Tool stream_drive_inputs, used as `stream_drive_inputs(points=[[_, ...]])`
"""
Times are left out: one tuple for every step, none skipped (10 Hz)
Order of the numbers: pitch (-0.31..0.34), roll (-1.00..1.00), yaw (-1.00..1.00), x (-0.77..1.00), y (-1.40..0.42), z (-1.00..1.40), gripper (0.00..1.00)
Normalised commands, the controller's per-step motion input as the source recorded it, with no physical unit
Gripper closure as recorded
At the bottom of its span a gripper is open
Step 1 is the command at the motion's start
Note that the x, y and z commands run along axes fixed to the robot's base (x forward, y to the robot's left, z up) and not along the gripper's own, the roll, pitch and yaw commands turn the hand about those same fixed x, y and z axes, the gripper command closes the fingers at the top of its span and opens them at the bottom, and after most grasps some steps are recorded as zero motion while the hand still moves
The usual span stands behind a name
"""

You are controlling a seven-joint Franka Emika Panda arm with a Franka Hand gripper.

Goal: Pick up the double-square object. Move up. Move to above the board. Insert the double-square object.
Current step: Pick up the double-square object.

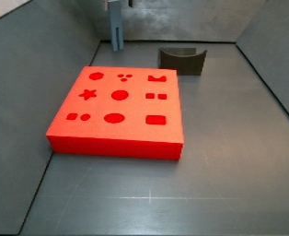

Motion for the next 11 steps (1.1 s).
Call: stream_drive_inputs(points=[[0.000, 0.01, 0.13, 0.00, 0.19, -0.11, 0.00], [0.000, 0.05, 0.14, 0.00, 0.17, -0.24, 0.00], [0.000, 0.09, 0.12, 0.00, 0.15, -0.31, 0.00], [0.000, 0.10, 0.11, 0.00, 0.16, -0.34, 0.00], [0.000, 0.07, 0.09, -0.04, 0.17, -0.31, 0.00], [0.000, 0.01, 0.07, -0.05, 0.13, -0.25, 0.00], [0.000, 0.00, 0.01, -0.08, 0.09, -0.21, 0.00], [0.000, 0.00, 0.00, -0.13, 0.08, -0.17, 0.00], [0.000, -0.01, 0.00, -0.13, 0.07, -0.12, 0.00], [0.000, 0.00, -0.03, -0.05, 0.00, 0.00, 0.00], [0.000, 0.00, 0.00, 0.00, 0.00, 0.00, 0.00]])
